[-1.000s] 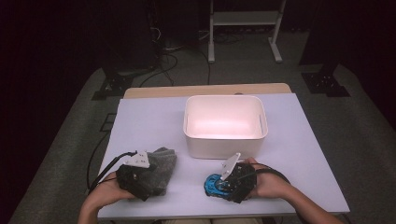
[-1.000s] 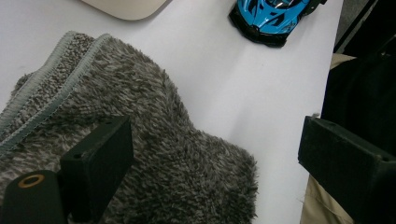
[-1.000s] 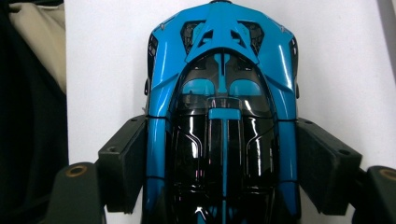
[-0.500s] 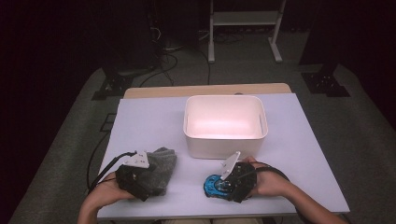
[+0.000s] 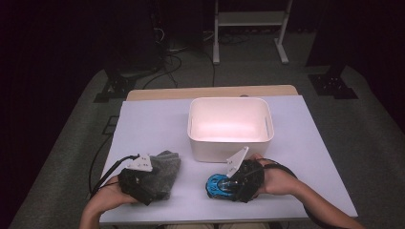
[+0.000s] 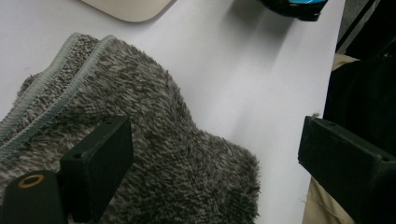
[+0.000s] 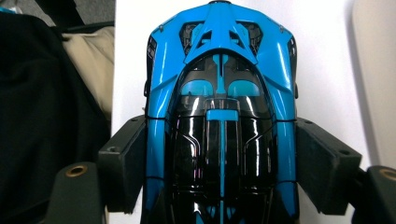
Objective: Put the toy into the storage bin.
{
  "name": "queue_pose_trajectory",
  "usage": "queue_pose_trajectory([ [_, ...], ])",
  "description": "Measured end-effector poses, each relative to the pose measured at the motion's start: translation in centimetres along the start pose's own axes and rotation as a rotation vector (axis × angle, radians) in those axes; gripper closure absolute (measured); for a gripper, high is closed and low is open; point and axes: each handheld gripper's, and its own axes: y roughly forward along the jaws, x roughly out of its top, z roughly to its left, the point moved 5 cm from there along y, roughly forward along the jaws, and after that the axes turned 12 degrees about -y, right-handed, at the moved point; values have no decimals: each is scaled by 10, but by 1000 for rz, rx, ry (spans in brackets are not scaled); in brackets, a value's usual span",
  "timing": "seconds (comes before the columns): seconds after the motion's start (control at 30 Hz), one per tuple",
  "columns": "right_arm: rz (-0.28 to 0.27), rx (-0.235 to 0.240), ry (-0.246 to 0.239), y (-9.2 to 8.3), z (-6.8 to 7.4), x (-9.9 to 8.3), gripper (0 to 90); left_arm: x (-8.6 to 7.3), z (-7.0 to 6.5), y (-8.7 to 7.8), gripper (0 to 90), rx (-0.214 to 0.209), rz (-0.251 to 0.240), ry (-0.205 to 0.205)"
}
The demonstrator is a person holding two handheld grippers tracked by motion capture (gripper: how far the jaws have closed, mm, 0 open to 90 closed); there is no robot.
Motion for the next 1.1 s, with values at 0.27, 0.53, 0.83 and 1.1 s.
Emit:
queue_pose_trajectory([
  [0.27,-8,16,-27,-16,-1,15,251,0,2,1,98,13,-2,-5],
  [0.53,-23,15,-57,-38,-4,35,251,-2,4,-1,98,17,-5,-11],
  [0.83,-23,5,-81,-62,-8,57,251,-1,6,-2,93,14,-15,-10],
  [1.1,-41,-8,-96,-86,-17,77,251,-5,9,-4,93,10,-28,-26],
])
